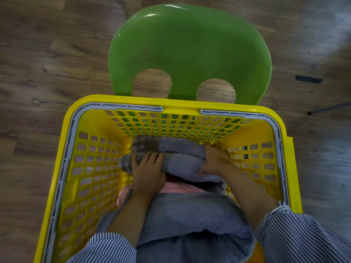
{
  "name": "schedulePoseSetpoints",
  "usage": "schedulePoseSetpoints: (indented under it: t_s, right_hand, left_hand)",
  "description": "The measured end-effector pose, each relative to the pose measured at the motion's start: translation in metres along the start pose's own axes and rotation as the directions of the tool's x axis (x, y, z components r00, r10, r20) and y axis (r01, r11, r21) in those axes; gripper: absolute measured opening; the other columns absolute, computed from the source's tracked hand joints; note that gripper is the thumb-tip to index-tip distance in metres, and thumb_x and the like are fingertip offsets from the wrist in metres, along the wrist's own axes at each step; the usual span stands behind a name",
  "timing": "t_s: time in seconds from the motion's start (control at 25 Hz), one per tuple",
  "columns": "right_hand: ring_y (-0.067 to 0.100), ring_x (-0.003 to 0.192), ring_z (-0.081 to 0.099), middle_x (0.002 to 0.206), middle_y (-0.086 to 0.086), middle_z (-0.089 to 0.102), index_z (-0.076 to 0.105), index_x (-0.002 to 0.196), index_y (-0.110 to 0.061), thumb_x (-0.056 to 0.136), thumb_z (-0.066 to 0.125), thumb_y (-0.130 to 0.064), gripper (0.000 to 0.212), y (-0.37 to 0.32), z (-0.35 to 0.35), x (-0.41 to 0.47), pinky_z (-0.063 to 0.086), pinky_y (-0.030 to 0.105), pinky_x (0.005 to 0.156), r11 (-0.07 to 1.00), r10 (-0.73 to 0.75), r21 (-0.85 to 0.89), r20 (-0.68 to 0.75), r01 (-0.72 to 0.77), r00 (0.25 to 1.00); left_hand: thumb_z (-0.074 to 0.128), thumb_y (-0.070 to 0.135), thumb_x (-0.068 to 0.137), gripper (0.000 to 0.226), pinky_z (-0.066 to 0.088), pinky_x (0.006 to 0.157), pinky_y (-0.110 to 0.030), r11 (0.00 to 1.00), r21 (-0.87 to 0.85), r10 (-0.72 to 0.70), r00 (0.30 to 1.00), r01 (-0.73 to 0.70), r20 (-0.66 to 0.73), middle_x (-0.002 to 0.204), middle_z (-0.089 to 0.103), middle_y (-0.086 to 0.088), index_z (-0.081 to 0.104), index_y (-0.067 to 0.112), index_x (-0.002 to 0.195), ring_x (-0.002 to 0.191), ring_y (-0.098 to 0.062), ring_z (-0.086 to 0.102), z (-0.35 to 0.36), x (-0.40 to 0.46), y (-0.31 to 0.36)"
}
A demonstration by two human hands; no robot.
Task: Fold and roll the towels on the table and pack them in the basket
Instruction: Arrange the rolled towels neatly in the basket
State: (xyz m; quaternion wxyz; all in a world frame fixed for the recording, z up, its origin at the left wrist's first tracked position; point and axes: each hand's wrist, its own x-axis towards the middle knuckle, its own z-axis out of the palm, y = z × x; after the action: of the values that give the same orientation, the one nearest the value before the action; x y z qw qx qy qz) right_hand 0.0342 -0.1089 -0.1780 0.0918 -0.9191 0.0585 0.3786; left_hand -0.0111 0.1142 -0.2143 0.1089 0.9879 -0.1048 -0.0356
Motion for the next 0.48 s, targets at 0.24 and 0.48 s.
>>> schedulePoseSetpoints:
  t_s: [0.24,0.48]
  right_hand:
    - [0.032,0.105,0.055,0.113,0.006,0.06,0.056,0.12,-0.019,0.039,0.073,-0.035,0.084,-0.001,-0.01,0.001,0.041,0.037,0.085,0.921,-0.351,0.027,-0.37,0.388,0.86]
    - [0.034,0.124,0.035,0.141,0.013,0.032,0.032,0.143,-0.011,0.059,0.081,-0.024,0.097,0.004,0.017,0.007,0.034,0.038,0.103,0.965,-0.247,0.025,-0.263,0.263,0.933]
  left_hand:
    - [0.052,0.031,0.055,0.055,0.031,0.094,-0.051,0.994,-0.027,-0.106,0.988,0.104,-0.115,0.097,0.061,-0.009,0.065,0.012,0.104,0.093,-0.029,0.054,-0.004,-0.014,-0.003]
    - [0.048,0.031,0.066,0.056,0.032,0.099,-0.056,0.999,0.008,-0.053,0.998,0.053,0.017,0.127,0.056,-0.012,0.06,0.008,0.116,0.121,-0.027,0.049,0.007,-0.013,-0.011]
